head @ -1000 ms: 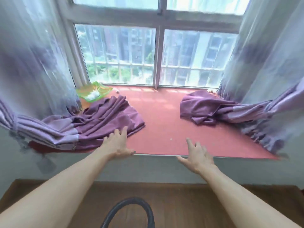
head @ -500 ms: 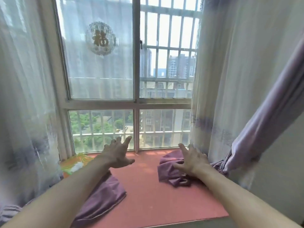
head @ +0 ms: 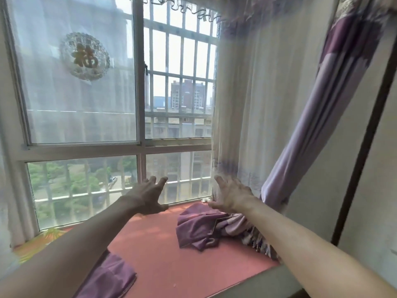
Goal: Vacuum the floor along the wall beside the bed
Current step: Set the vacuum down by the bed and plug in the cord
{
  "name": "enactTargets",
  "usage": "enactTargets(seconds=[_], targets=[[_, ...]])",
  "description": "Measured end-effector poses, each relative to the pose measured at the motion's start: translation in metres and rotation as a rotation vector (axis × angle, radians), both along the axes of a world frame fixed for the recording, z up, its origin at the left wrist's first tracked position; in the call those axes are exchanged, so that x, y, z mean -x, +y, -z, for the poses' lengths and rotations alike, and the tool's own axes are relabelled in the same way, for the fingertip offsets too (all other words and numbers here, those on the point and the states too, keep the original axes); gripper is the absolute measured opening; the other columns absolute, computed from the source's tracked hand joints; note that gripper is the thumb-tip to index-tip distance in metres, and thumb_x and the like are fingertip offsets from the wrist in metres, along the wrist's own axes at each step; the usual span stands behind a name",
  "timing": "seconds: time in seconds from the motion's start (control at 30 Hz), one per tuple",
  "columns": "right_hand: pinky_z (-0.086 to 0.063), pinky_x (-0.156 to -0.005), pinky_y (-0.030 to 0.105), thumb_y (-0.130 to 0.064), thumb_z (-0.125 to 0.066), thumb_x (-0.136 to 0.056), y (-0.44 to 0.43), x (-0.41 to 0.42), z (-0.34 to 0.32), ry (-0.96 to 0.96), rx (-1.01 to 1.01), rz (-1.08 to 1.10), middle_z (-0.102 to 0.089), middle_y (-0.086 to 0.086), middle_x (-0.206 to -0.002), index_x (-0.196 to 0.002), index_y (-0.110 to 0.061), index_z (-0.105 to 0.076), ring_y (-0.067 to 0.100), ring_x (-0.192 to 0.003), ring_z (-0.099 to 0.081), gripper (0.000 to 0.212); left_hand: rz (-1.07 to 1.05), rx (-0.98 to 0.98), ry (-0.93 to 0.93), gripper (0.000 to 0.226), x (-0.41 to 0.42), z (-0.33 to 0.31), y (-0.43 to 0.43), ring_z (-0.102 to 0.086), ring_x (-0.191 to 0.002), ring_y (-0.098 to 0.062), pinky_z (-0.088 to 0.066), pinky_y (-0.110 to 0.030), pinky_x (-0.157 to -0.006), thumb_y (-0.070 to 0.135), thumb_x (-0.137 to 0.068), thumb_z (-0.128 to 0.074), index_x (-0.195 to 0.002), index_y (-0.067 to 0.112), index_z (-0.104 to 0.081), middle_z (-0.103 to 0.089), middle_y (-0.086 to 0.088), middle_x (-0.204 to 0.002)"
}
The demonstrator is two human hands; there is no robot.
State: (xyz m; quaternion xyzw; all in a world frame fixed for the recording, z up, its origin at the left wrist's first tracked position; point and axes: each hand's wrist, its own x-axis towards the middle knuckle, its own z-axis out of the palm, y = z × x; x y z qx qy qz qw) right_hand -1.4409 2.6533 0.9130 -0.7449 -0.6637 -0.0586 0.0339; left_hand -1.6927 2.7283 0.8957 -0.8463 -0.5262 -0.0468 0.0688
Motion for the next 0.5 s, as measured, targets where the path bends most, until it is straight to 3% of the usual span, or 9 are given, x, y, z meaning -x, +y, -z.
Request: enactTargets(seconds=[0.33,0.5], targets=[[-0.039,-0.108,0.053,-0.065,-0.065,-0.081,0.022,0.119,-0.008,0.026,0.02,0.194,-0.024,0.013,-0.157,-0.154,-0.029,-0.013,0.035,-0.141,-0.031,0.096,0.252,-0.025,0.069,0.099,0.109,0.006,0.072,-0.052,-0.124,-0.031,-0.049,-0.043,-0.095,0.063,-0.085,-0.062,-0.157,0.02,-0.009,-0.046,-0.012,-0.137],[-0.038,-0.109,0.053,-0.067,-0.064,-0.079,0.013,0.128,-0.012,0.003,0.044,0.316,-0.021,0.015,-0.159,-0.154,-0.025,-0.013,0.037,-0.141,-0.032,0.1,0.373,-0.052,0.06,0.097,0.109,0.002,0.081,-0.052,-0.125,-0.033,-0.048,-0.043,-0.095,0.065,-0.086,-0.058,-0.157,0.018,-0.011,-0.046,-0.014,-0.141]])
